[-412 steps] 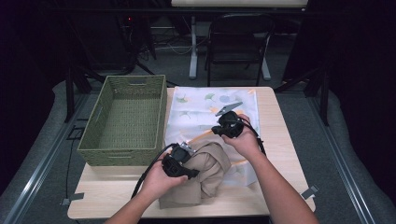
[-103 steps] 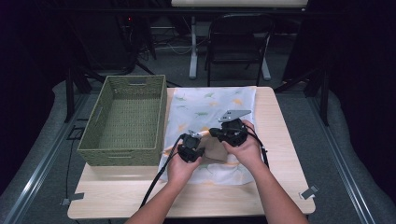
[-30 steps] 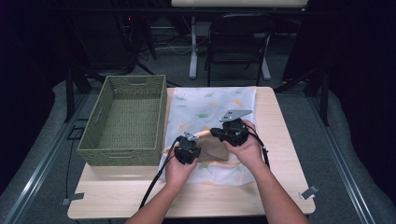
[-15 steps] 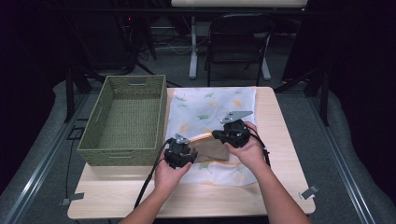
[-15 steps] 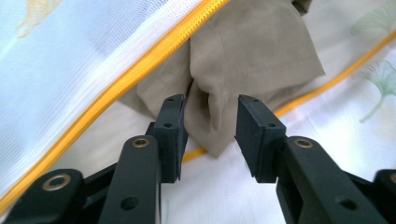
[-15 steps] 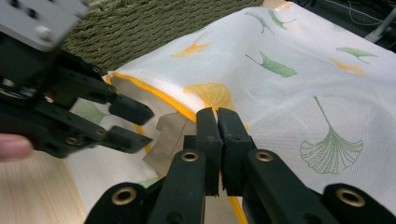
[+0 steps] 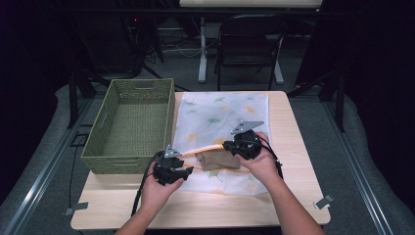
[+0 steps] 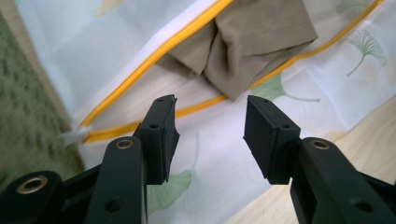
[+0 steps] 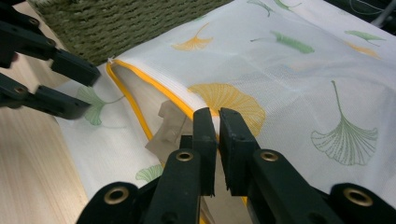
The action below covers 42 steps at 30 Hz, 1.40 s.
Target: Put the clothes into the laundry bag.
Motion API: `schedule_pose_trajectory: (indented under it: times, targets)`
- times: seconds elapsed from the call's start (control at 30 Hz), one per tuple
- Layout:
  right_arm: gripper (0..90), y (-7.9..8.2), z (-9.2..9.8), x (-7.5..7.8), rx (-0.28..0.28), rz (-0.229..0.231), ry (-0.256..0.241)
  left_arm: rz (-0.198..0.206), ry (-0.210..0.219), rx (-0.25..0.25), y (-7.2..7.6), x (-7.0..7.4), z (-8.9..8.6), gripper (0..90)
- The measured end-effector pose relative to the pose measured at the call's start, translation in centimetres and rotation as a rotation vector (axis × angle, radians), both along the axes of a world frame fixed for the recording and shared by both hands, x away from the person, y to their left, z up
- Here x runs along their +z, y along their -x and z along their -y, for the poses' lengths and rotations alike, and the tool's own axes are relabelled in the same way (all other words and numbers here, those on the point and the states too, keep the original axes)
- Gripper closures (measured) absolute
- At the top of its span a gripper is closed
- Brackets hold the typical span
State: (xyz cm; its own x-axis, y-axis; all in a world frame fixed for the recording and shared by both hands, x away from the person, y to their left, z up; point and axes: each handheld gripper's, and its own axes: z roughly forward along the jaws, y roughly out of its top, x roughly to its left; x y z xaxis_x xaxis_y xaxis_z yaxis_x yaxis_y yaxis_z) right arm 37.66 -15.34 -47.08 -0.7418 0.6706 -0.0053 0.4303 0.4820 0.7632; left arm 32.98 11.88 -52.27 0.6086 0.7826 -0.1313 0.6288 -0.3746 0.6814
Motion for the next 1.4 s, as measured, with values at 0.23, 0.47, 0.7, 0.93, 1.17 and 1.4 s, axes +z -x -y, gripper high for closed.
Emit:
schedule_pose_trajectory:
  times: [0.23, 0.47, 0.7, 0.93, 1.17, 1.4]
  targets:
    - [83.1, 0.6, 0.4, -0.1, -0.018, -0.004, 0.02, 0.0, 0.003, 0.01, 0.9, 0.0, -2.4, 52.1]
    - [78.8, 1.4, 0.8, -0.4, -0.04, -0.001, 0.025, 0.006, 0.003, 0.035, 1.5, -0.3, -4.4, 49.8]
    - [73.4, 2.5, 1.5, -0.5, -0.072, 0.001, 0.011, -0.005, -0.004, 0.04, 2.0, -0.9, -5.1, 47.6]
    - [64.7, 3.8, 2.9, -0.8, -0.115, 0.008, -0.005, -0.013, -0.007, 0.053, 2.5, -1.5, -5.8, 47.1]
    - [59.3, 5.3, 4.9, -1.8, -0.177, 0.018, 0.018, -0.042, -0.01, 0.074, 2.5, -2.9, -6.0, 47.5]
    - [56.9, 6.3, 7.1, -2.2, -0.222, 0.024, -0.01, -0.055, -0.014, 0.093, 2.2, -3.6, -5.9, 47.4]
